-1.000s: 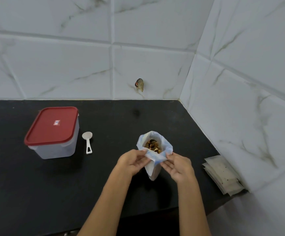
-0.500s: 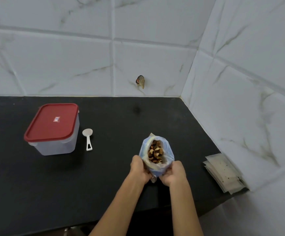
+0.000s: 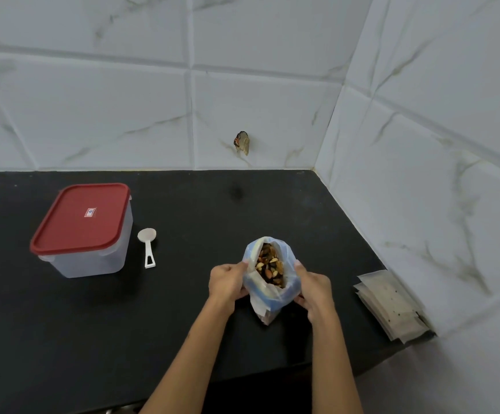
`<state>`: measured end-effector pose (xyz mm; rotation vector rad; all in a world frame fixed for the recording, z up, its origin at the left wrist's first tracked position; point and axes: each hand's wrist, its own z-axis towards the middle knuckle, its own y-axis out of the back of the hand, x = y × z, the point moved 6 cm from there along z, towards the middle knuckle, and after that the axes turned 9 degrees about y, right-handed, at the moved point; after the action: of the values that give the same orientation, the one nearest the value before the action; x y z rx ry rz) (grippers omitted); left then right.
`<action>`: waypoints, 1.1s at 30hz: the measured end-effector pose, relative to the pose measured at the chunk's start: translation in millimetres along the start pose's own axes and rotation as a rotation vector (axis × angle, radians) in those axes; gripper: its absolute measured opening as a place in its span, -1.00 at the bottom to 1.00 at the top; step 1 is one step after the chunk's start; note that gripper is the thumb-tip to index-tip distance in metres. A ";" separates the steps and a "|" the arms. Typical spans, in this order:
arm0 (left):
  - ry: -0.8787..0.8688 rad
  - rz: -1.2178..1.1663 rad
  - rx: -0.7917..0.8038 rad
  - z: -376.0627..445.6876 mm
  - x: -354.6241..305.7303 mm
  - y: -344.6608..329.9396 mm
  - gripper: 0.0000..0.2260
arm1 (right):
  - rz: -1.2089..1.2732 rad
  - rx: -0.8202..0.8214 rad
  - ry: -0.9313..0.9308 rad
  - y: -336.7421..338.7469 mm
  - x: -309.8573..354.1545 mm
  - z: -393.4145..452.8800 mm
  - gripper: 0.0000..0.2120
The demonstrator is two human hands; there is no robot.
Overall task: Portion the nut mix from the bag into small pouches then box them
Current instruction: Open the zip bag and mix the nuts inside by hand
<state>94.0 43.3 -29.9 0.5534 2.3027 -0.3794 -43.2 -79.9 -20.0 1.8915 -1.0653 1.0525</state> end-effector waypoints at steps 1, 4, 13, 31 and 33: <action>0.034 -0.067 0.031 2.2 2.6 -0.9 -0.87 | 0.020 0.005 0.008 -2.3 0.3 1.9 -0.81; 0.205 -0.282 0.185 2.7 8.4 -6.3 -0.89 | 0.208 0.057 -0.067 -10.4 -2.3 6.4 -0.83; 0.328 -0.198 0.228 3.1 15.7 -14.9 -0.77 | 0.261 0.175 -0.213 -25.6 -15.6 23.4 -0.71; 0.208 -0.040 0.286 34.1 -28.9 -30.2 -0.73 | -0.083 0.266 -0.078 -24.7 34.7 47.7 -0.73; 0.254 -0.012 0.292 37.1 -22.8 -31.3 -0.70 | -0.023 0.291 -0.140 -26.0 33.0 50.9 -0.72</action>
<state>115.0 -5.7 -36.0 0.7691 2.5102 -0.6940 6.3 -123.4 -16.5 2.2316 -1.0074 1.1250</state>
